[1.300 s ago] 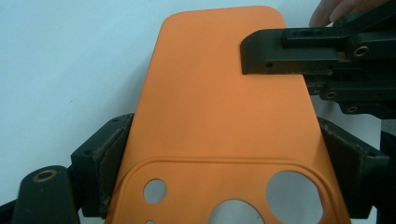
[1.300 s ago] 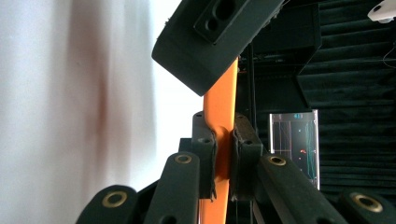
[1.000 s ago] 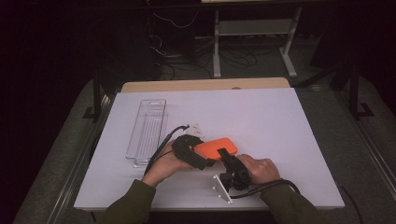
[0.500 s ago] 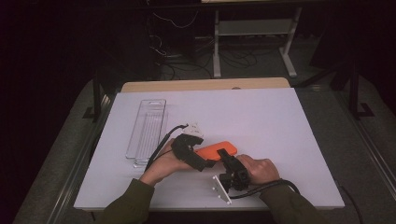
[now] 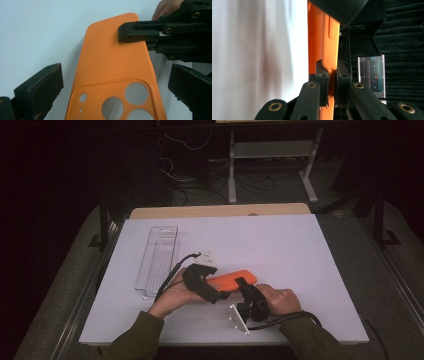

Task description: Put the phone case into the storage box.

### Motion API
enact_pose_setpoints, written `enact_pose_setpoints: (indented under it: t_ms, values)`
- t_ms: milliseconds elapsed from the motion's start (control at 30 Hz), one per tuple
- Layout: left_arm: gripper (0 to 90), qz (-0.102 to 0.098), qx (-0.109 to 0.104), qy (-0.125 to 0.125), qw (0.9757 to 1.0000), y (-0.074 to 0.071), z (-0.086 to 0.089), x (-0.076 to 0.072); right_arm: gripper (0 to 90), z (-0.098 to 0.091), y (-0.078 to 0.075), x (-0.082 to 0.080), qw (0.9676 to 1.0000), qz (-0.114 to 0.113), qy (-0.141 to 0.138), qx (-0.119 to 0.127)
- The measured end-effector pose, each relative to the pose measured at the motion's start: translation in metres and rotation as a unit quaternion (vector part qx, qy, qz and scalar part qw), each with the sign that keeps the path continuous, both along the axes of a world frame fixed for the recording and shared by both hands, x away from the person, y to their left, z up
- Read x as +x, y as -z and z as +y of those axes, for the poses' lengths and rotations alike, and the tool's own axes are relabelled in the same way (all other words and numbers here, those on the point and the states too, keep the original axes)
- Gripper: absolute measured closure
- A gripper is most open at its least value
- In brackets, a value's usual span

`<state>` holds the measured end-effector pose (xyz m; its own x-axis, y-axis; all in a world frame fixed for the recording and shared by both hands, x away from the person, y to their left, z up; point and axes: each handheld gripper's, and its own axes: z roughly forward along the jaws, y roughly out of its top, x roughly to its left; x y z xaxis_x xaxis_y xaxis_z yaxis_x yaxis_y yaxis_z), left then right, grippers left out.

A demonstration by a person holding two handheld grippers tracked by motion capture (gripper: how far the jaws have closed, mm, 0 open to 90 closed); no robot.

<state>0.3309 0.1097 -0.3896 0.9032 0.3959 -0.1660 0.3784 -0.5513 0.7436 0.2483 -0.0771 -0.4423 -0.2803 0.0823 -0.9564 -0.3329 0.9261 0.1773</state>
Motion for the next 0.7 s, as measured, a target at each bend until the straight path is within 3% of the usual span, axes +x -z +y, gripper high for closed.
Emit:
enact_pose_setpoints:
  t_ms: [100, 167, 300, 633, 700]
  values:
    - [0.0, -0.002, 0.001, 0.002, 1.0000, -0.002, 0.002, 0.001, 82.2, -0.002, 0.000, 0.001, 1.0000, 0.001, 0.006, 0.003]
    - [0.0, -0.010, 0.016, 0.009, 0.9998, -0.003, 0.005, 0.003, 82.2, -0.004, -0.001, 0.002, 1.0000, 0.002, 0.007, 0.003]
    - [0.0, -0.009, 0.003, -0.001, 1.0000, -0.002, 0.006, 0.003, 82.2, -0.008, -0.003, 0.004, 0.9999, 0.003, 0.013, 0.006]
    - [0.0, -0.018, 0.006, -0.009, 0.9998, -0.007, 0.013, 0.004, 82.2, -0.020, -0.006, 0.011, 0.9992, 0.005, 0.036, 0.015]
    - [0.0, -0.020, 0.006, -0.010, 0.9997, -0.006, 0.013, 0.005, 82.2, -0.022, -0.007, 0.012, 0.9991, 0.015, 0.039, 0.007]
